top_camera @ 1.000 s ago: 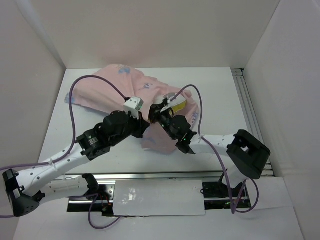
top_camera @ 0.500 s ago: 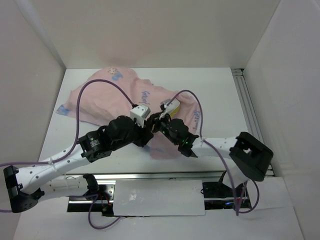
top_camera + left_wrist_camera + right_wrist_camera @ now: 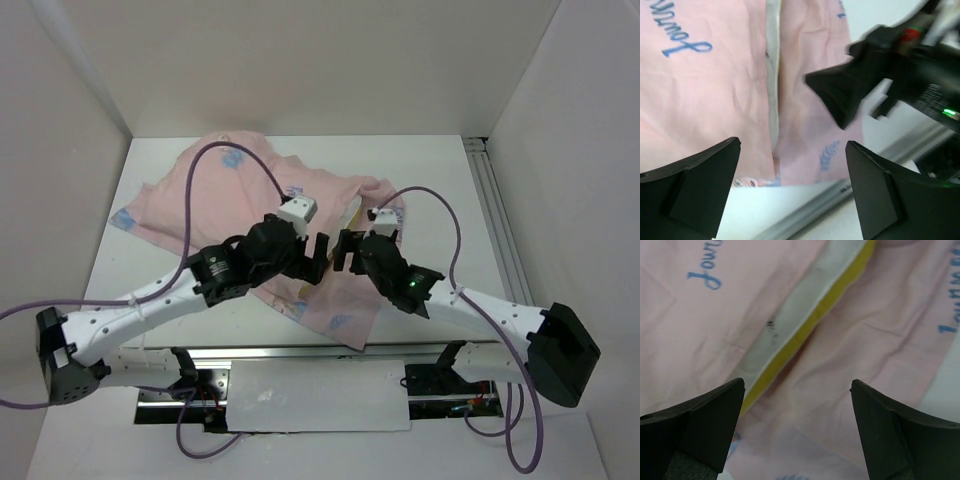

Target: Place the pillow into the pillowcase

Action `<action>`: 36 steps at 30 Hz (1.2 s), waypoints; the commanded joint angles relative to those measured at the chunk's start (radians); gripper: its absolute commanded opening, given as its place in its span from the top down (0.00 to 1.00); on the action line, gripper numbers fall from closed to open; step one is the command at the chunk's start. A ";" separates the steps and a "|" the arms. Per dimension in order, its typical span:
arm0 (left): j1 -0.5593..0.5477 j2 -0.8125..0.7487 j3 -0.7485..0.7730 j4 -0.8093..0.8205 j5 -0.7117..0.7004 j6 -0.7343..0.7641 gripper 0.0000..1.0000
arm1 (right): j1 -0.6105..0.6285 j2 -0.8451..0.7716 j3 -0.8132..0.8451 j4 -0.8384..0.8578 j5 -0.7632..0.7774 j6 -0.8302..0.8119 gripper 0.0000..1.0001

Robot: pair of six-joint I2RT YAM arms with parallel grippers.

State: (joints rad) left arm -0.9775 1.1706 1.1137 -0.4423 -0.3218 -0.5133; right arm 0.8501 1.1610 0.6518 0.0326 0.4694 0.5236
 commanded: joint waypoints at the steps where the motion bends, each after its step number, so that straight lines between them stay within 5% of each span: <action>1: 0.036 0.124 0.108 0.014 -0.060 0.080 0.01 | -0.057 -0.079 -0.003 -0.169 0.094 0.093 0.06; 9: 0.134 0.457 0.264 0.045 0.058 0.243 0.01 | -0.250 -0.158 0.006 -0.258 0.014 0.110 0.05; 18: 0.218 0.754 0.394 0.054 0.213 0.286 0.01 | -0.328 -0.176 -0.043 -0.221 -0.146 0.065 0.02; 25: 0.209 0.885 0.396 0.005 0.080 0.233 0.06 | -0.329 -0.175 -0.052 -0.211 -0.155 0.016 0.02; 26: 0.198 0.903 0.381 0.005 0.069 0.223 0.12 | -0.338 -0.175 -0.052 -0.211 -0.155 0.016 0.02; 27: 0.198 0.912 0.380 0.005 0.046 0.205 0.30 | -0.338 -0.175 -0.052 -0.211 -0.155 0.006 0.02; 29: 0.198 0.931 0.380 -0.019 0.018 0.185 0.51 | -0.338 -0.175 -0.052 -0.198 -0.166 0.006 0.02; 30: 0.198 0.948 0.411 -0.033 -0.005 0.170 0.70 | -0.338 -0.175 -0.061 -0.198 -0.175 -0.005 0.02; 31: 0.198 0.948 0.426 -0.050 -0.040 0.142 1.00 | -0.338 -0.175 -0.061 -0.198 -0.195 -0.020 0.02; 36: 0.207 0.868 0.439 -0.052 -0.050 0.105 1.00 | -0.338 -0.140 -0.049 -0.180 -0.250 -0.072 0.04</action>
State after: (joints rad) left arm -0.7731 2.0476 1.5726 -0.4690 -0.3931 -0.3450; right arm 0.5179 1.0065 0.5953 -0.1932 0.2619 0.5011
